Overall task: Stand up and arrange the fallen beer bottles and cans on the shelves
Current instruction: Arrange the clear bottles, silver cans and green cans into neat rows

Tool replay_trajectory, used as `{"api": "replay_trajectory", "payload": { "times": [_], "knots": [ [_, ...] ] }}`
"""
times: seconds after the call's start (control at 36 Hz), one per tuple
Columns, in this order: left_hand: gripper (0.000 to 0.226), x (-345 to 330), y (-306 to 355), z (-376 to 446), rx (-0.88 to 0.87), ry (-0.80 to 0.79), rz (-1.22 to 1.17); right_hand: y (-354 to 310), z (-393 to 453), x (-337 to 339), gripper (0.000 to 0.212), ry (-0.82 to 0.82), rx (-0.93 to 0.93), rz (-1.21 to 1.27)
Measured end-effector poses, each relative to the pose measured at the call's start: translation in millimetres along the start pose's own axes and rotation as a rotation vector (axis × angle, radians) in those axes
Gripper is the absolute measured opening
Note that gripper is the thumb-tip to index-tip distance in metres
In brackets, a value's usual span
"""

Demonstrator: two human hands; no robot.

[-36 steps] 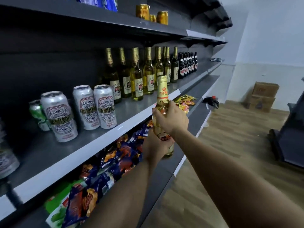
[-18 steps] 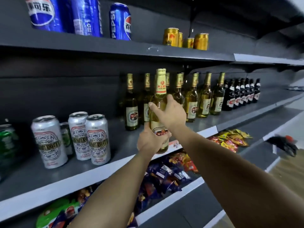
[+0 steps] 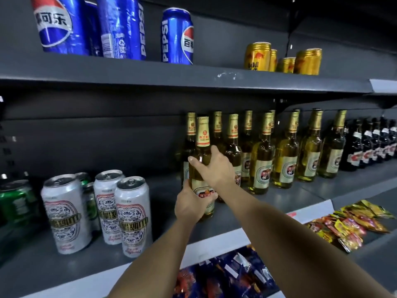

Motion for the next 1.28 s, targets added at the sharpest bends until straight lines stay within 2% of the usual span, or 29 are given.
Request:
{"api": "replay_trajectory", "payload": {
  "times": [0.14, 0.28, 0.39, 0.5, 0.56, 0.69, 0.81, 1.19, 1.28],
  "knots": [
    [0.08, -6.4, -4.3, 13.2, 0.014, 0.005, -0.023, 9.7, 12.5, -14.4, 0.068, -0.068, -0.057, 0.113],
    [0.078, -10.5, -8.5, 17.0, -0.005, -0.004, -0.013, 26.2, 2.2, -30.8, 0.079, -0.048, -0.041, 0.291],
    [0.079, -11.4, -18.2, 20.7, -0.068, -0.057, -0.019, 52.6, -23.1, -47.8, 0.089, -0.09, -0.099, 0.242],
    [0.056, -11.7, -27.2, 18.5, -0.077, -0.052, 0.039, 77.9, -46.5, -72.6, 0.079, -0.231, -0.23, 0.169],
    [0.046, -12.8, -28.8, 17.2, -0.078, -0.006, 0.07, 82.8, -50.3, -77.5, 0.07, -0.23, -0.285, 0.207],
    [0.037, -14.7, -25.4, 15.9, -0.064, 0.061, 0.099, 82.0, -45.0, -80.4, 0.057, -0.192, -0.287, 0.238],
    [0.038, -17.4, -24.8, 19.5, -0.051, 0.091, 0.095, 81.7, -41.7, -82.2, 0.051, -0.175, -0.291, 0.251],
    [0.046, -26.1, -27.1, 24.8, -0.052, 0.114, 0.059, 82.2, -40.7, -82.5, 0.054, -0.205, -0.284, 0.257],
    [0.056, -23.6, -27.8, 11.1, -0.067, 0.115, 0.059, 81.7, -53.3, -72.4, 0.054, -0.115, -0.262, 0.247]
  ]
}}
Point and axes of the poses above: each hand's wrist, its own z-axis towards the middle knuckle, its own x-axis out of the back of the hand, y = z × x, the point moved 5 cm from there along z, towards the middle knuckle, and after that the axes turned 2 degrees about y, right-handed, at the moved point
